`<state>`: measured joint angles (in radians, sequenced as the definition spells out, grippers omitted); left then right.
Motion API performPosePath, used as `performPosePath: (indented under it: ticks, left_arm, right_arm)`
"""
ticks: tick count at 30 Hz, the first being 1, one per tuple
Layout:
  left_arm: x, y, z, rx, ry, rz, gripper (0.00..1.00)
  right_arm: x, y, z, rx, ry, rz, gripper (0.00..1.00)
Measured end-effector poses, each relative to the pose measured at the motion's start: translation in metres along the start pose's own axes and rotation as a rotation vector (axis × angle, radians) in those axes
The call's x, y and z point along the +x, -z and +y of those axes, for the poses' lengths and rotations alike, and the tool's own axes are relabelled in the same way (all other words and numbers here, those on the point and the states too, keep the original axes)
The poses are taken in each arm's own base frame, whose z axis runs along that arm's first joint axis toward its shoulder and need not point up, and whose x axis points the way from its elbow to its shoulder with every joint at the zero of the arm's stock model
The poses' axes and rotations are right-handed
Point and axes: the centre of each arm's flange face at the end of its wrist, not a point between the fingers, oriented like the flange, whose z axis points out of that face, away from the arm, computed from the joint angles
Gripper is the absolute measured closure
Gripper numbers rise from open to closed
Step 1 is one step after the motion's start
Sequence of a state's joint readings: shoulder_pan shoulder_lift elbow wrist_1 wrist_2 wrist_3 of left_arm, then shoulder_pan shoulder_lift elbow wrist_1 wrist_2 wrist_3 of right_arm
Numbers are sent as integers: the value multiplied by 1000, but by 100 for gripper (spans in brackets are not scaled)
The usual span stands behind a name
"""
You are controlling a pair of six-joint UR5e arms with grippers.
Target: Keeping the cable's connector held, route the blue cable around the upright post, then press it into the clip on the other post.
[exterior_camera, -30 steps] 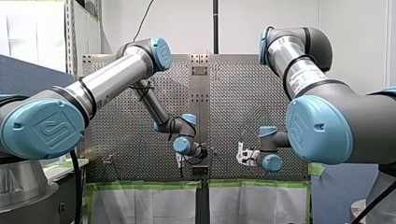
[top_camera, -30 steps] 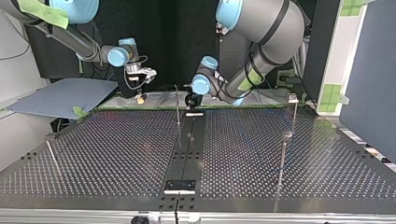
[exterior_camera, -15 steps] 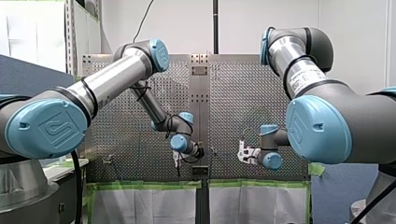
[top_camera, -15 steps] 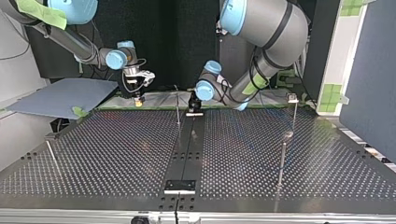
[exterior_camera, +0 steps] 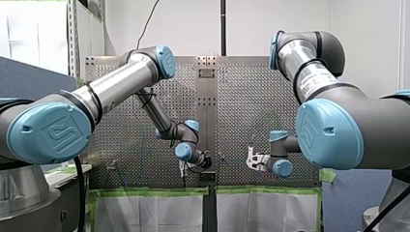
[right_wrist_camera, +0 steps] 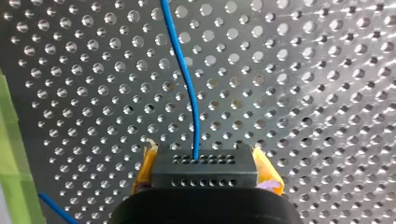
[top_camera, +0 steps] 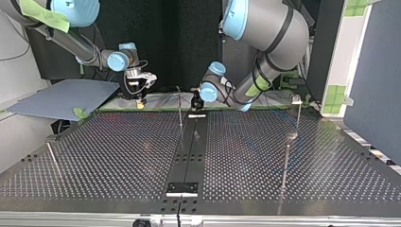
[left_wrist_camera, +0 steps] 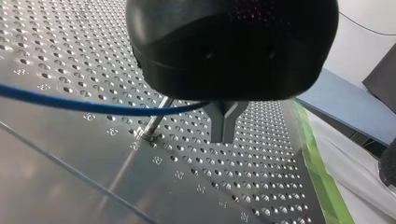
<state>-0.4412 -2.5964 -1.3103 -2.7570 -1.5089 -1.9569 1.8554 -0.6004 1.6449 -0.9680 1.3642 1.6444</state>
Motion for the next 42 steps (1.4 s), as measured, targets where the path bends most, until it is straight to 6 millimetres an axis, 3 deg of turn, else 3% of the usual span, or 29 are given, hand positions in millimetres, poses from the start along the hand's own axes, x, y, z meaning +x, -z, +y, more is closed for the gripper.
performPosePath:
  ticks: [6,20,36,37,38,39,40,41,42]
  left_arm:
    - [-2,-1,3,-2,2,-7,100]
    - [-13,-6,15,-8,7,-41,100]
    - [-16,-7,10,-26,-153,-78,100]
    - [-17,-7,10,-26,-162,-79,97]
    - [-17,-7,10,-26,-170,-79,84]
    - [-17,-7,10,-24,-179,-79,84]
    - [-17,-7,9,-23,-185,-78,71]
    - [-17,-7,9,-20,-189,-77,49]
    - [-17,-7,8,-16,-193,-75,49]
  right_arm:
    - [-13,-3,11,-26,-5,-24,100]
    - [-5,-14,26,-57,1,-27,100]
    - [5,-26,28,-49,6,-12,100]
    - [5,-26,28,-49,6,-13,100]
    - [5,-26,28,-49,6,-14,100]
    - [5,-26,28,-49,6,-15,100]
    - [5,-26,28,-49,5,-15,100]
    - [5,-26,28,-49,5,-16,100]
    - [4,-26,28,-49,5,-18,100]
